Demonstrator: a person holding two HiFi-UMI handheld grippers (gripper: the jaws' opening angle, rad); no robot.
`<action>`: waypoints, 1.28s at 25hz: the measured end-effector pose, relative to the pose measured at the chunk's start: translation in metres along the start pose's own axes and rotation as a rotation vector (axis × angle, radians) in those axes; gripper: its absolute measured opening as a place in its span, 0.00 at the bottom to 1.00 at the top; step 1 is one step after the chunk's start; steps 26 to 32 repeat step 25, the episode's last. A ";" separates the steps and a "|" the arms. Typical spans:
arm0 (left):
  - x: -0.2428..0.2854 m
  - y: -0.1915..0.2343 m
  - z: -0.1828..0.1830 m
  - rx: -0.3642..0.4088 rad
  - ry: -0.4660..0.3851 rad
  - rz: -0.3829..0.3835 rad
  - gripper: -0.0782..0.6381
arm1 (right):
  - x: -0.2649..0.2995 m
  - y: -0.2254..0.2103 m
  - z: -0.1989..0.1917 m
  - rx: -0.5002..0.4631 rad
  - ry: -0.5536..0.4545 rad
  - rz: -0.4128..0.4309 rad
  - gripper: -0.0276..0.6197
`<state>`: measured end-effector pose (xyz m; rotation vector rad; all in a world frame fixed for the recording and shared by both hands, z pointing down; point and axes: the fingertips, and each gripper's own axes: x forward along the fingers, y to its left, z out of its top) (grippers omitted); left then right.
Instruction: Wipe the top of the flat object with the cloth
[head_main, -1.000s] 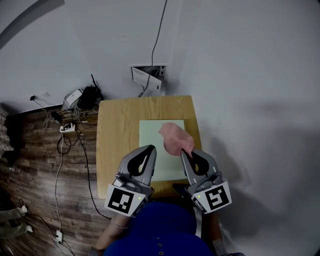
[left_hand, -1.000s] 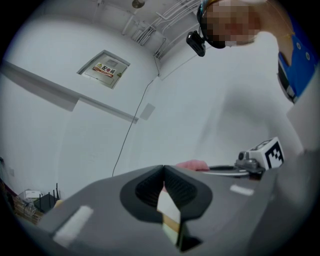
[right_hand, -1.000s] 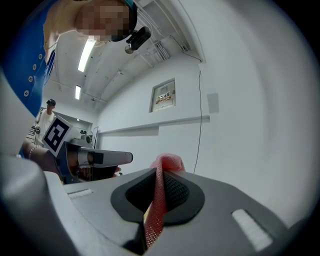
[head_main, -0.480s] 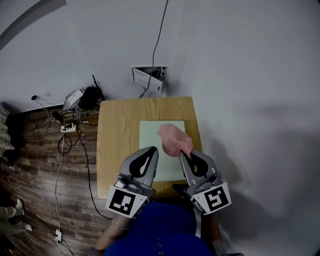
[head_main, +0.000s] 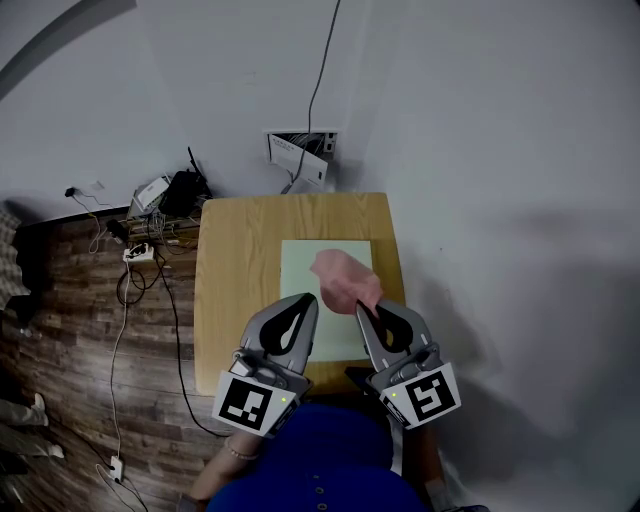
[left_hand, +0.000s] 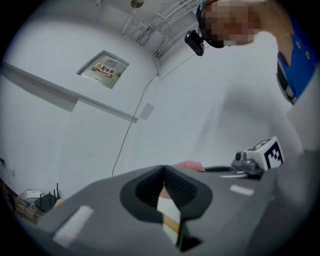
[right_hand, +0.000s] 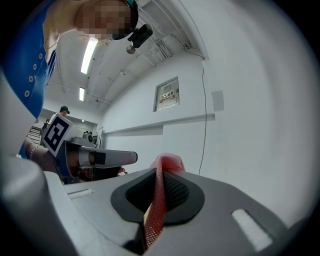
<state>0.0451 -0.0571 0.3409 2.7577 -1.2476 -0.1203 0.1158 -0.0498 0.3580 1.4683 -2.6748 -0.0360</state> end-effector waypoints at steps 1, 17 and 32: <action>-0.001 0.000 0.000 0.000 0.000 0.000 0.11 | 0.000 0.001 0.000 0.000 0.000 0.001 0.06; -0.001 0.004 -0.003 -0.005 0.009 0.002 0.11 | 0.005 0.003 0.002 0.001 -0.009 0.015 0.06; -0.001 0.004 -0.003 -0.010 0.011 -0.004 0.11 | 0.005 0.003 0.003 0.009 0.000 0.012 0.06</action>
